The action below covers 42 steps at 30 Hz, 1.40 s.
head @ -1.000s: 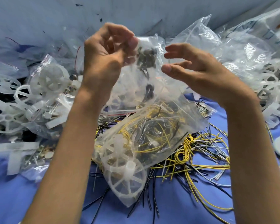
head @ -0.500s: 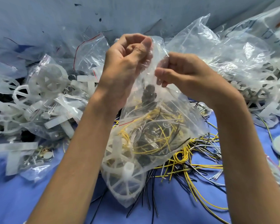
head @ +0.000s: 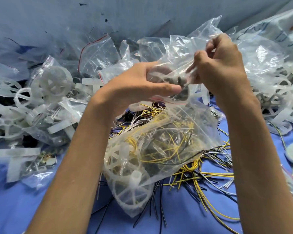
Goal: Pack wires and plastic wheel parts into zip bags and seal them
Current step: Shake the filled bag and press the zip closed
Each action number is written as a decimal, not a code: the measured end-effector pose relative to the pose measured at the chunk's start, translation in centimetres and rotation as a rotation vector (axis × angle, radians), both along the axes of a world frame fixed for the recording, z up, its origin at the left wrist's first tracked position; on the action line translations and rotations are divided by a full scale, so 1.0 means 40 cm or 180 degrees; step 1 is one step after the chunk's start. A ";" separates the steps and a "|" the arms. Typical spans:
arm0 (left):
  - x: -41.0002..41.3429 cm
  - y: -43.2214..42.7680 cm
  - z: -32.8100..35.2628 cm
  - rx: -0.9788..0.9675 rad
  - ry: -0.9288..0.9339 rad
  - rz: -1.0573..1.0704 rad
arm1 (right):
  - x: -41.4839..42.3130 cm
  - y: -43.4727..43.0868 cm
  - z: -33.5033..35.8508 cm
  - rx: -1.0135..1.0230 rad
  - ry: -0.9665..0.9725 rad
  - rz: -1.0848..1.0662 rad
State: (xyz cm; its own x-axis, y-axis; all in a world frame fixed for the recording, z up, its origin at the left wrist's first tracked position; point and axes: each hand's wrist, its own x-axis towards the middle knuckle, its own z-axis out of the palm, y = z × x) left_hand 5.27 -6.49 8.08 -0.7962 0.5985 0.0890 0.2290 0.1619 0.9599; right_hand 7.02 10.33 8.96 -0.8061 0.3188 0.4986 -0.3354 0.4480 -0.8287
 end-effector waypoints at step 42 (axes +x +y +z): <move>-0.023 0.052 -0.048 0.1062 0.0236 0.0529 | 0.005 0.003 0.010 -0.0586 -0.0157 0.0647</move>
State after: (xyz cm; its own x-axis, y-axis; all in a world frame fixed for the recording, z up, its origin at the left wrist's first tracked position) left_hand 4.36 -4.42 6.17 -0.8640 0.3901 0.3183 0.2968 -0.1160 0.9479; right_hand 7.22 10.47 9.36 -0.8847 0.2296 0.4057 -0.3602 0.2159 -0.9076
